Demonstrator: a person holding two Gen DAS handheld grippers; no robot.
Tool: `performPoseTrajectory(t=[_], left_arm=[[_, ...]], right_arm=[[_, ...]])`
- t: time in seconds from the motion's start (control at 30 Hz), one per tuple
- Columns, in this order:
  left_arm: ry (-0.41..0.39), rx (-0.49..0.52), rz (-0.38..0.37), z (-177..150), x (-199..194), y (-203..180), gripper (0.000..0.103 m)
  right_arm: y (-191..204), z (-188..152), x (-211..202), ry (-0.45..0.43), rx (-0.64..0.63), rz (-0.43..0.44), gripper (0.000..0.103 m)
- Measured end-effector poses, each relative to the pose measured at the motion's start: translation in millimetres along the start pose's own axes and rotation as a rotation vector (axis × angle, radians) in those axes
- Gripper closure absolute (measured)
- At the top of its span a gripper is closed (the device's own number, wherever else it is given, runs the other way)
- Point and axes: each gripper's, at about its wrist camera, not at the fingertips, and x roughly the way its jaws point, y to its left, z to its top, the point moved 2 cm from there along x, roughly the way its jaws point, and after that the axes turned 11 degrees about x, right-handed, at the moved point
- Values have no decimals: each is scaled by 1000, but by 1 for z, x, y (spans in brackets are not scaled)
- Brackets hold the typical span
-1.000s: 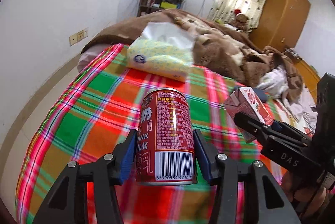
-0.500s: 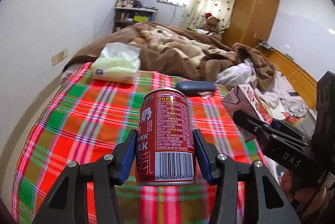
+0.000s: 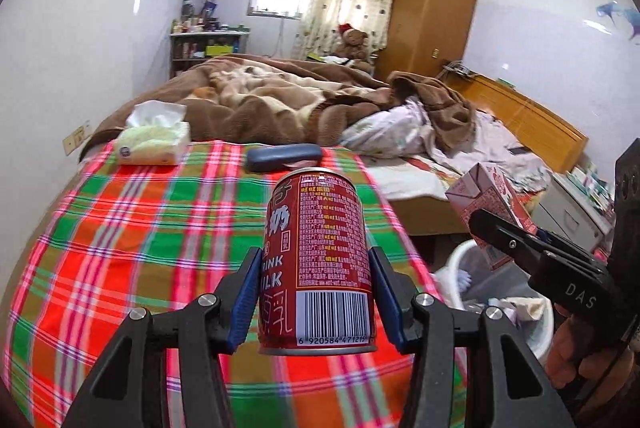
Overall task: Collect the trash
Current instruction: 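Carry the red can and strawberry carton in both tools over the bin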
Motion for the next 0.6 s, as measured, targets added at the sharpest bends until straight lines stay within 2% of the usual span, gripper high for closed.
performPoseTrajectory(t=[0.23, 0.4, 0.6], left_arm=[[-4, 53, -76, -4, 2, -48, 50], [0, 106, -94, -6, 9, -81, 50], [34, 145, -171, -10, 26, -120, 50]], right_arm=[[-34, -7, -25, -35, 57, -68, 45], [-60, -13, -40, -57, 99, -131, 45], [-93, -20, -54, -65, 159, -203, 45]])
